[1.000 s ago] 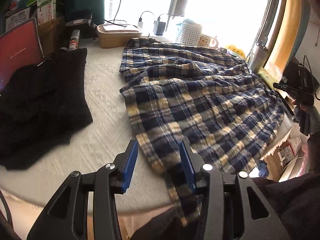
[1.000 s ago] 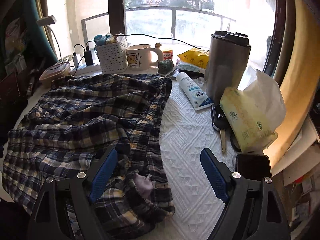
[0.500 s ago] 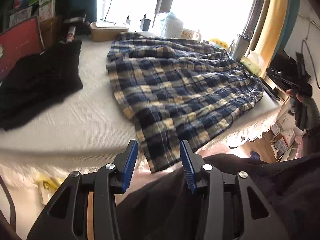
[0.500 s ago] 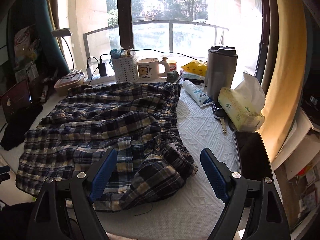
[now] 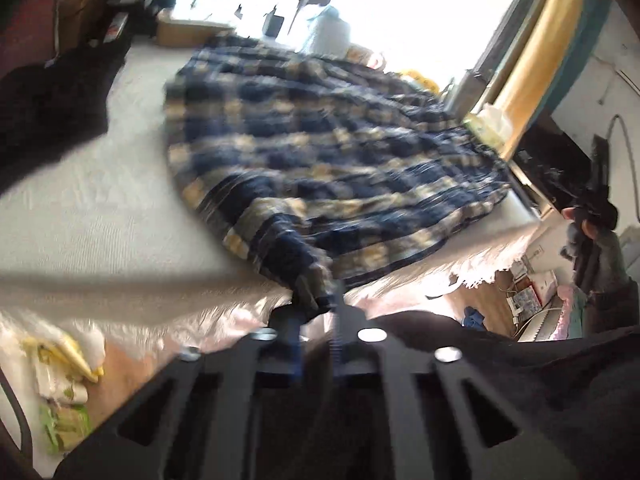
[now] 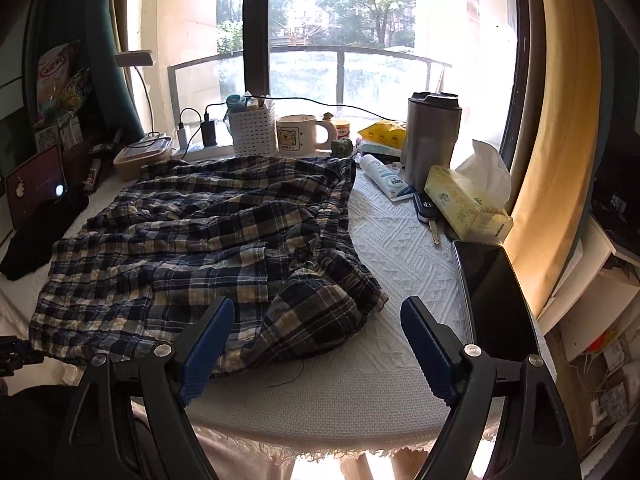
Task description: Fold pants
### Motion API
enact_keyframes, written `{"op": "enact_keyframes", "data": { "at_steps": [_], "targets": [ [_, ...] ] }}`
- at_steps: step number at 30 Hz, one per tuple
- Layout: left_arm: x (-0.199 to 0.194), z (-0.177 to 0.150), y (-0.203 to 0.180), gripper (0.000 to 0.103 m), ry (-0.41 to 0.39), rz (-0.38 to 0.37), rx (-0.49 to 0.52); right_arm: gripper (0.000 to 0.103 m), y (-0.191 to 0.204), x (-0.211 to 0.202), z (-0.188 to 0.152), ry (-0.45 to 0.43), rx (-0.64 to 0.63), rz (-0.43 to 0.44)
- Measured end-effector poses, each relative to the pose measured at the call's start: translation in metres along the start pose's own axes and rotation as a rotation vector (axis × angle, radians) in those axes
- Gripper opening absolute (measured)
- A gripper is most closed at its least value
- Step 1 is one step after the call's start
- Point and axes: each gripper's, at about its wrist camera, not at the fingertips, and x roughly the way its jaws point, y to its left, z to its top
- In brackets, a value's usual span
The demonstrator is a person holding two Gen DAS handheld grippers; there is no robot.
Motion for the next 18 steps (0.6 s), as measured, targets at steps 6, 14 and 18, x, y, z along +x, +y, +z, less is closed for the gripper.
{"op": "enact_keyframes", "data": {
  "at_steps": [6,14,18],
  "targets": [
    [-0.033,0.027,-0.014,0.003,-0.181,0.024,0.097,0.087,-0.020,0.007,-0.006,0.004,-0.009,-0.021],
    [-0.042,0.064,-0.011,0.003,-0.278,0.123,0.141,0.086,-0.039,0.050,-0.008,0.066,-0.120,0.052],
    [-0.041,0.077,-0.001,0.003,-0.294,0.171,0.134,0.082,-0.040,0.057,0.003,0.066,-0.191,0.097]
  ]
}}
